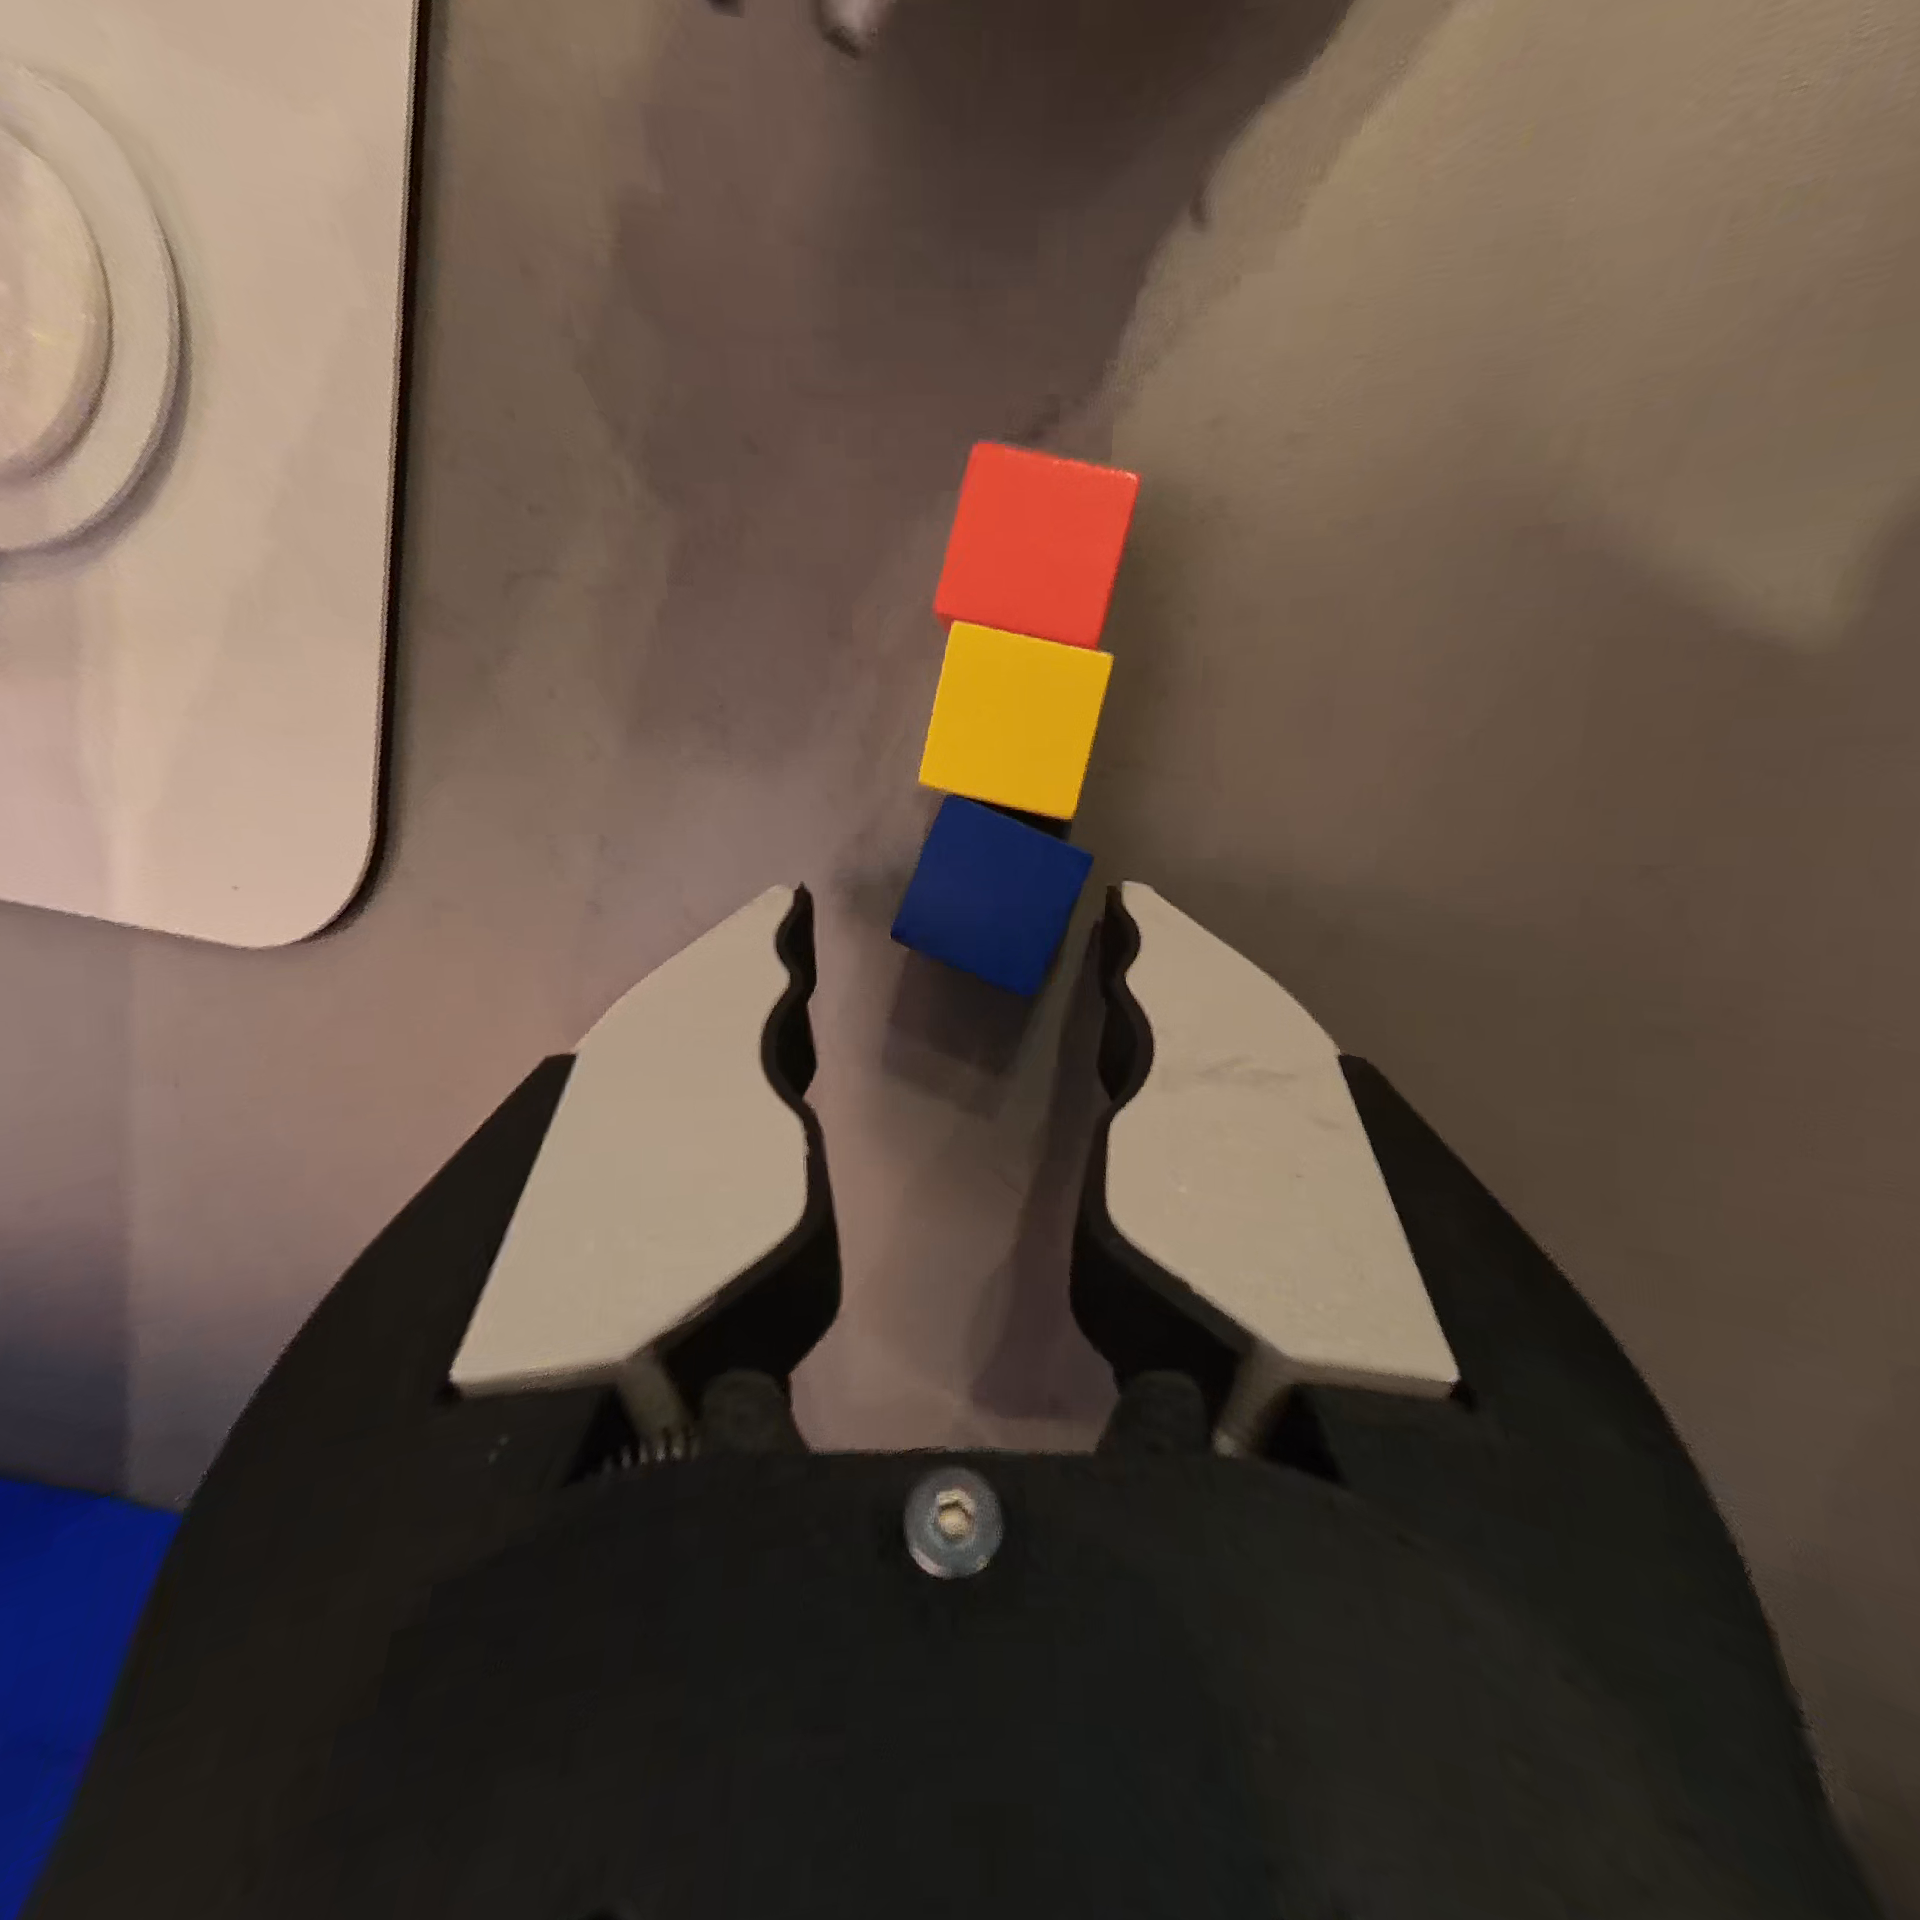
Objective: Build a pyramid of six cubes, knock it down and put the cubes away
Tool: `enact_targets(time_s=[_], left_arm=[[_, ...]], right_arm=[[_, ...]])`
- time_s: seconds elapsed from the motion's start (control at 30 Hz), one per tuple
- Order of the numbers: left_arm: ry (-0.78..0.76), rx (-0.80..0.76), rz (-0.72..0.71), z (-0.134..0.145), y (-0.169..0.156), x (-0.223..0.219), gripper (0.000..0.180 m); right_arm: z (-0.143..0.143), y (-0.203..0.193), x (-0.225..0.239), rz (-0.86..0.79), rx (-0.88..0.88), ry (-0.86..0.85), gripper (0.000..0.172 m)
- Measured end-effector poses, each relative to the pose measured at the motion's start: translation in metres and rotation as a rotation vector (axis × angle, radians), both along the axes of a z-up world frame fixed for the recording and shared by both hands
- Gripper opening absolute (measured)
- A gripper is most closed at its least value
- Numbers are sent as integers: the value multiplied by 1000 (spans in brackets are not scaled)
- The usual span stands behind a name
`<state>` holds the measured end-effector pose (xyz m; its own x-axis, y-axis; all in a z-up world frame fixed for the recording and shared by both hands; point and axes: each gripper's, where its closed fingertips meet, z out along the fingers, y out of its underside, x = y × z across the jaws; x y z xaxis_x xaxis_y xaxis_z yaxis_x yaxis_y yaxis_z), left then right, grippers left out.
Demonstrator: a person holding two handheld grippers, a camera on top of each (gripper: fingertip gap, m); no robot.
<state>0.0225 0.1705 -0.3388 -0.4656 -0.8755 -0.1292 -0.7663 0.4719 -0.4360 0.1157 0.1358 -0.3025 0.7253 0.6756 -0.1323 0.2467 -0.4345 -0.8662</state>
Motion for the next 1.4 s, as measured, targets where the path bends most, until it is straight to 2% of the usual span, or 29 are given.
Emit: enact_targets(time_s=[0.03, 0.13, 0.23, 0.47, 0.63, 1.33, 1.4], left_arm=[[4, -14, -3, -1, -1, 1, 49], [2, -30, -17, -4, -3, 1, 39], [-19, -49, -17, -4, -6, 4, 34], [-26, -69, -32, -5, -9, 3, 30], [-35, -77, -53, -5, -11, 5, 29], [-34, -85, -69, -6, -11, 7, 29], [-34, -91, -66, -7, -11, 7, 30]], right_arm=[[3, -4, -12, 43, -15, 37, 32], [-9, -10, -41, 117, -41, -62, 44], [-23, -4, -56, 124, -72, -148, 55], [-29, 4, -62, 137, -91, -189, 35], [-31, 4, -66, 155, -92, -204, 30], [-31, 4, -66, 158, -114, -195, 30], [-32, 3, -66, 158, -115, -205, 42]])
